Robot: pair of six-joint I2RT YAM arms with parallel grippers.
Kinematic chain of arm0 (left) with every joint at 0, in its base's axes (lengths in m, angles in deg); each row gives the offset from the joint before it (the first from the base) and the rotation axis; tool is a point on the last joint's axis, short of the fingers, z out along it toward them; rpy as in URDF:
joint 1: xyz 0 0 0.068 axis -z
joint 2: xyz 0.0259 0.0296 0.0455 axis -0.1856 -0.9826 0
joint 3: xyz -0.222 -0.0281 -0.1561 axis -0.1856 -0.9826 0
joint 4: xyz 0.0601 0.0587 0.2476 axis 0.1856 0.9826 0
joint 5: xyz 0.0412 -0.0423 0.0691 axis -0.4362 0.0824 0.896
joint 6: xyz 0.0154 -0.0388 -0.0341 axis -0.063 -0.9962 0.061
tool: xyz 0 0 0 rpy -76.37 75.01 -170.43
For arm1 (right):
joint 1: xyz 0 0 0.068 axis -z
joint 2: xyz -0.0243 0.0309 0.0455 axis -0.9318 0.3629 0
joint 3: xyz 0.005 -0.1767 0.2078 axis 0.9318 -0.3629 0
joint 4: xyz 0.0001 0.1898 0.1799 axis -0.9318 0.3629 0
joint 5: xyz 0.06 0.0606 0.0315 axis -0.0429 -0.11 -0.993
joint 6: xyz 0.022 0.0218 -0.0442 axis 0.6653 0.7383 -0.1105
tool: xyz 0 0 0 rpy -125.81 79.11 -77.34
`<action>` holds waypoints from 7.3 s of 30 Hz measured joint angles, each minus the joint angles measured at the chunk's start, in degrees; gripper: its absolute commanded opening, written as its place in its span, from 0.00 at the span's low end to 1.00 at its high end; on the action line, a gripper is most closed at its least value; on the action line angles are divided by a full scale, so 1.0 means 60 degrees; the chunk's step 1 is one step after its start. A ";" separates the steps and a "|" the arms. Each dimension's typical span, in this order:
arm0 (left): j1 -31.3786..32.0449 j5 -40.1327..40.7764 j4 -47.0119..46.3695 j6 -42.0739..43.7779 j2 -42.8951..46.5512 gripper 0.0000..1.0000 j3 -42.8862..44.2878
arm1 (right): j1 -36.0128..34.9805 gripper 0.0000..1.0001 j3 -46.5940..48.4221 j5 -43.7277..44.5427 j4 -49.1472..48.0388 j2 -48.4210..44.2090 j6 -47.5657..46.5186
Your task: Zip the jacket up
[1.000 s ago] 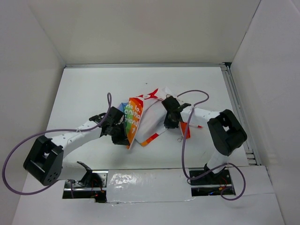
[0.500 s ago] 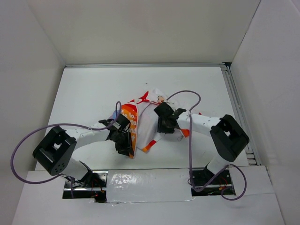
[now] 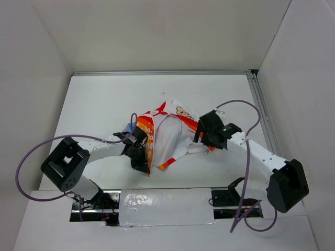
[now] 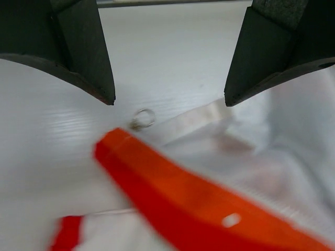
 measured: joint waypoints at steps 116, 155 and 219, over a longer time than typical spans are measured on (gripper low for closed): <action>-0.0430 0.0302 -0.3876 -0.1220 0.4656 0.00 0.0433 | -0.0455 0.00 -0.3038 -0.8455 -1.2236 -0.0036 0.2116; -0.0430 -0.0026 -0.4084 -0.1217 0.5042 0.00 0.0036 | -0.0215 0.00 -0.3042 -0.8808 -1.2499 -0.0109 0.2164; -0.0441 -0.0514 -0.4313 -0.1756 0.5475 0.00 -0.0288 | -0.0237 0.00 -0.3293 -0.9296 -1.4670 0.0474 0.2892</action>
